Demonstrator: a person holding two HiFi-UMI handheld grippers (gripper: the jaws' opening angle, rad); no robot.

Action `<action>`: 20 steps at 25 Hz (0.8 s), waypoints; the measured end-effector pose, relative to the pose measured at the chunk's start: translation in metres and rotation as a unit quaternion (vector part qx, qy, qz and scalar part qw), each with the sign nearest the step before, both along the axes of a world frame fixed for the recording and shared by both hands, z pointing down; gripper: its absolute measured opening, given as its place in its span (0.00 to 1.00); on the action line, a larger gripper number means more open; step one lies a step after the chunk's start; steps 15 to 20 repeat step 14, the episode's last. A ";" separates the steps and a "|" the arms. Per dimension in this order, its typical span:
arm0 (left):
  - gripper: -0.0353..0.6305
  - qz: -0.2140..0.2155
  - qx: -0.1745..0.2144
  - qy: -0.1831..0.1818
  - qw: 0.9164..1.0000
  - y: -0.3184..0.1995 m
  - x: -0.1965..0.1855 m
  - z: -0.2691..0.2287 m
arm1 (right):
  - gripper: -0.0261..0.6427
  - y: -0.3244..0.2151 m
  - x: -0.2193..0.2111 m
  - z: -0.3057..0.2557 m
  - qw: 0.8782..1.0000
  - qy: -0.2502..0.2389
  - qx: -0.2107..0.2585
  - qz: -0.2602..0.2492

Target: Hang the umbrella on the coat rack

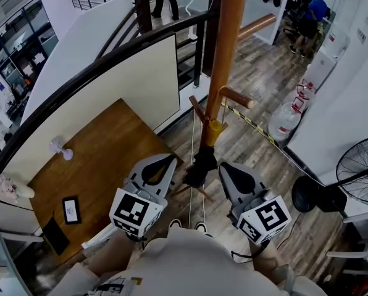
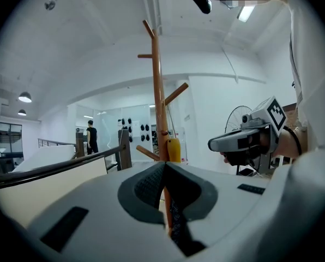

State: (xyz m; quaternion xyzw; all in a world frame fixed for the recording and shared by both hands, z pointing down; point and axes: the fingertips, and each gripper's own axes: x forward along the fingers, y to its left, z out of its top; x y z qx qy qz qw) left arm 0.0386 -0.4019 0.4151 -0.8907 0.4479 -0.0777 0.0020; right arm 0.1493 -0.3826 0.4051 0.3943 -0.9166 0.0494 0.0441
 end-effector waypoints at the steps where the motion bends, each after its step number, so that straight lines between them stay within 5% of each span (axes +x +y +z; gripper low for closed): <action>1: 0.06 -0.001 -0.004 0.002 1.000 -0.001 -0.001 0.000 | 0.04 0.000 0.000 -0.001 1.000 -0.001 0.001 -0.001; 20: 0.06 0.005 -0.004 0.013 1.000 -0.003 -0.002 -0.012 | 0.04 0.001 0.001 -0.007 1.000 -0.002 0.004 0.003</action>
